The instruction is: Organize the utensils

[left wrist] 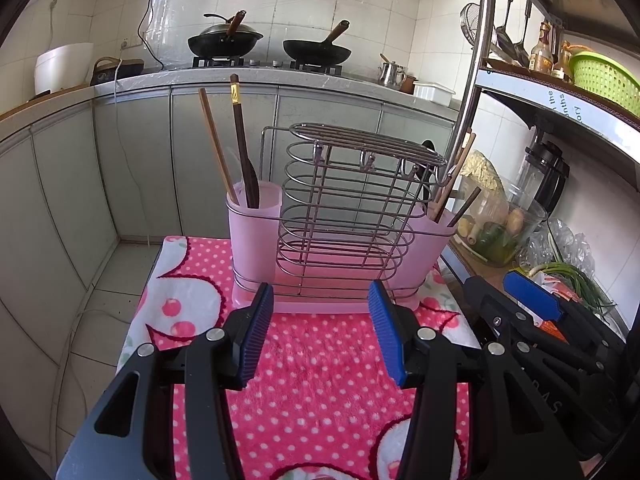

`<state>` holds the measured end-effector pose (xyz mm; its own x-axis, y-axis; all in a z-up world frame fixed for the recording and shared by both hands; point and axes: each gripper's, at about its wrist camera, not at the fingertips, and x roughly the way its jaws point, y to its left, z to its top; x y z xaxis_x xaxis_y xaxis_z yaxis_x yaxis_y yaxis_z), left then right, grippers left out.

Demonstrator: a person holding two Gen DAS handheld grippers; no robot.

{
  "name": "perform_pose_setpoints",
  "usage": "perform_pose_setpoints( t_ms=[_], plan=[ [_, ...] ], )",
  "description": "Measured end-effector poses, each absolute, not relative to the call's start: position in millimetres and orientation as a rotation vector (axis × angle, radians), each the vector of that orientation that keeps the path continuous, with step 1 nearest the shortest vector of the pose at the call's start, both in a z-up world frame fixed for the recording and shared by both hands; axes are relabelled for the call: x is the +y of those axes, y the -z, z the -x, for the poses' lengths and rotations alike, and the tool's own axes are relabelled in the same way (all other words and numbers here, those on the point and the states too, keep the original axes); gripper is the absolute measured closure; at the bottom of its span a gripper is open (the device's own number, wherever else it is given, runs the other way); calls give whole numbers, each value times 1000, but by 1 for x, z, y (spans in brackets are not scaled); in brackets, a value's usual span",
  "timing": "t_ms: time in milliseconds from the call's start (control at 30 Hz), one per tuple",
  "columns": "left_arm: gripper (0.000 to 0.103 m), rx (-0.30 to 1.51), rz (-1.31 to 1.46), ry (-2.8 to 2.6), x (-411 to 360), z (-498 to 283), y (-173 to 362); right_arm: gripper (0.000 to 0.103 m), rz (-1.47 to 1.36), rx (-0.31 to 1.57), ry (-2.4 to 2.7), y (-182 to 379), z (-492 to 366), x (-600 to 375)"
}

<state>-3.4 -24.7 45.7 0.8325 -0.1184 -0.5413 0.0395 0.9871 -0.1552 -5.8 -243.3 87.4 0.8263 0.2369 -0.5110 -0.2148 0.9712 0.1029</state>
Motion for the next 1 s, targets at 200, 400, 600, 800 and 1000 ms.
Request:
perform_pose_setpoints(
  t_ms=[200,400,600,800,1000],
  plan=[
    [53,582,139,84,-25,4,-45,49,-42,547,-240,-86,6,-244],
    [53,586,139,87,-25,3,-44,49,-43,551,-242,-85,4,-246],
    [53,592,138,90,-25,2,-41,49,-40,555,-242,-83,2,-247],
    [53,593,134,77,-24,-1,-39,49,-38,564,-242,-79,-2,-247],
    [53,610,135,72,-22,-6,-34,49,-34,579,-242,-74,-7,-246]
  ],
)
